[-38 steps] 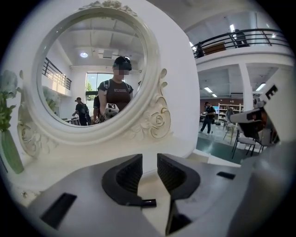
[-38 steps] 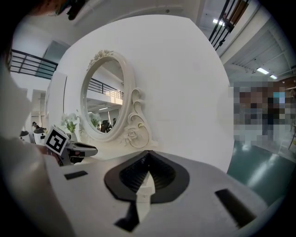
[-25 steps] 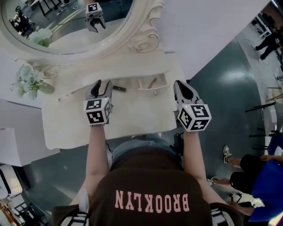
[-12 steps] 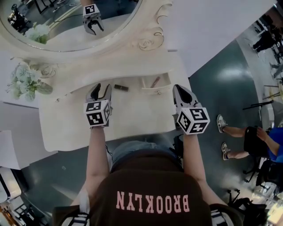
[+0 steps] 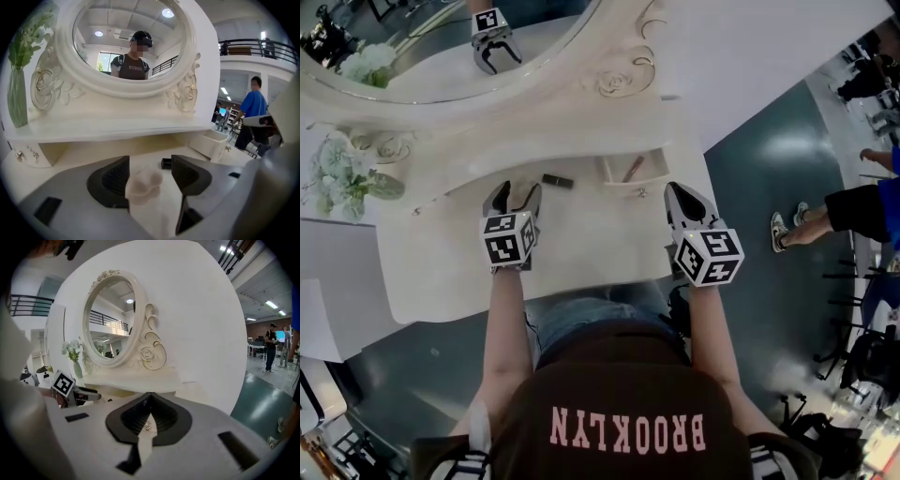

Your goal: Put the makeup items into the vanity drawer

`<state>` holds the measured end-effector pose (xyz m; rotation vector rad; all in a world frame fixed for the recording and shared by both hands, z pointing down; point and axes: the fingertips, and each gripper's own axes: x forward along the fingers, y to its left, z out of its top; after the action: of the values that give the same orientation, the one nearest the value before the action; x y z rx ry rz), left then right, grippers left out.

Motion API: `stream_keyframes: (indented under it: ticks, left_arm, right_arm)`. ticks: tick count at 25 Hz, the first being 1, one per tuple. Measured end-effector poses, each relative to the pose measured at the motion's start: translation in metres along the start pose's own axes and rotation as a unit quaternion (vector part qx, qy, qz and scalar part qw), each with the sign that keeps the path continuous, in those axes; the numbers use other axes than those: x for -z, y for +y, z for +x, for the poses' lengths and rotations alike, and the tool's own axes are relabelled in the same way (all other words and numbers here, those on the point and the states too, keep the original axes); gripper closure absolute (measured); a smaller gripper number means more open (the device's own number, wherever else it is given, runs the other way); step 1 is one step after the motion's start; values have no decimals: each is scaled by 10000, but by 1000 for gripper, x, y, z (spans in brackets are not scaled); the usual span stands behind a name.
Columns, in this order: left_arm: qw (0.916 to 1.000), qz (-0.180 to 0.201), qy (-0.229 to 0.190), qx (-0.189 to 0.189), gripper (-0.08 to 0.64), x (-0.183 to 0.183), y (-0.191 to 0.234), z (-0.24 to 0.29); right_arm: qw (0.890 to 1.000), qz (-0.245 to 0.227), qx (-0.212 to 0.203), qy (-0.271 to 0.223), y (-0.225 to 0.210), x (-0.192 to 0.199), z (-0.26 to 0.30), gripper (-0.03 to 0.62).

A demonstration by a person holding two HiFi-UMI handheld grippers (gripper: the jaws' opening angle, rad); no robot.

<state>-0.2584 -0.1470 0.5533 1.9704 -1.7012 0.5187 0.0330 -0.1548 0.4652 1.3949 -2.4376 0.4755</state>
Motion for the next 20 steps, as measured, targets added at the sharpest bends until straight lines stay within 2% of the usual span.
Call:
stream_keyframes:
  ticks: [9, 15, 18, 20]
  left_arm:
    - [9995, -143, 255, -135, 270, 30, 8, 8]
    - [9995, 21, 281, -146, 264, 33, 6, 10]
    - [9992, 153, 342, -163, 269, 35, 7, 9]
    - [9989, 199, 366, -214, 319, 35, 8, 8]
  right_arm:
    - [9996, -95, -187, 215, 8, 15, 15, 594]
    - [9997, -46, -139, 214, 8, 19, 15, 594]
    - [9997, -40, -120, 194, 10, 18, 14, 595]
    - [9998, -33, -105, 189, 10, 17, 12, 594]
